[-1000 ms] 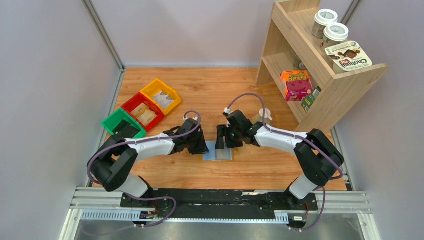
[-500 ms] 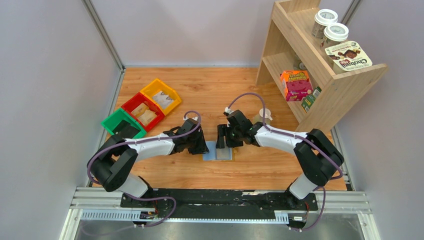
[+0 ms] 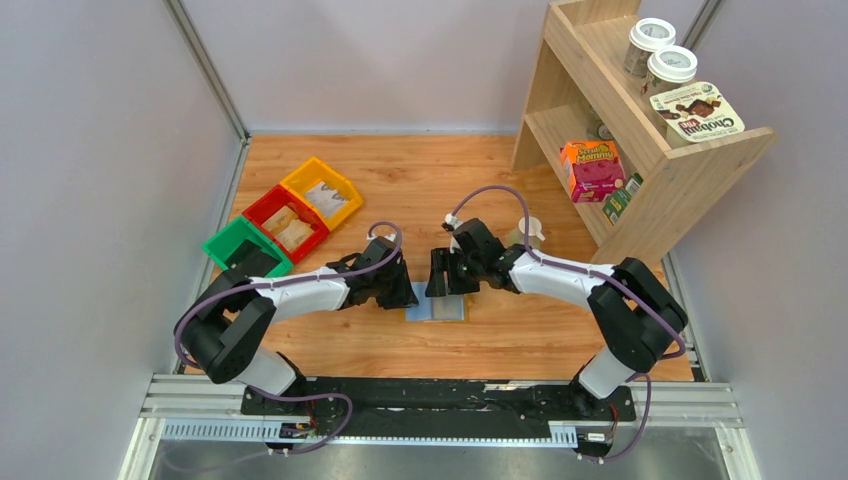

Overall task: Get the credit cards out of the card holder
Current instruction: Remove the credit card from the card holder.

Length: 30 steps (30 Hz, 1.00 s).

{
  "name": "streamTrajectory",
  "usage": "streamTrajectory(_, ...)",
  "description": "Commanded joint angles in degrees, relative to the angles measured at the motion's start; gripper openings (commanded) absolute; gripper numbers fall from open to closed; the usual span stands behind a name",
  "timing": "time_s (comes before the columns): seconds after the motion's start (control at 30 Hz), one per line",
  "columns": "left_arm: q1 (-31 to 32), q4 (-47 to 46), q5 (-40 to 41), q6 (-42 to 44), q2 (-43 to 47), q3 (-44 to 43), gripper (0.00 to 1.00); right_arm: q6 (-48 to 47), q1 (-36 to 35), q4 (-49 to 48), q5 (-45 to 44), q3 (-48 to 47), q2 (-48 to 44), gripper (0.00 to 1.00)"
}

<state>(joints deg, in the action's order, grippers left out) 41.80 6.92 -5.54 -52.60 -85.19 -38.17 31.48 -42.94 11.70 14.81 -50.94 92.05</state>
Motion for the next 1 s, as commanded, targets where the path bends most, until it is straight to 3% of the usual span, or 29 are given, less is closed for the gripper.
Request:
streamTrajectory(0.0, -0.14, 1.34, 0.53, 0.13, -0.24, 1.35, 0.30, 0.16, -0.13, 1.12, -5.56, -0.65, -1.61, 0.65)
streamTrajectory(0.67, -0.14, 1.61, 0.71, 0.30, -0.24, 1.00, 0.30, -0.02, -0.13, 3.77, -10.77, -1.09, 0.59, 0.67)
streamTrajectory(0.97, -0.14, 1.52, 0.36, 0.39, -0.59, 0.73, 0.30, -0.81, -0.57, 0.69, -5.23, -1.18, 0.85, 0.64)
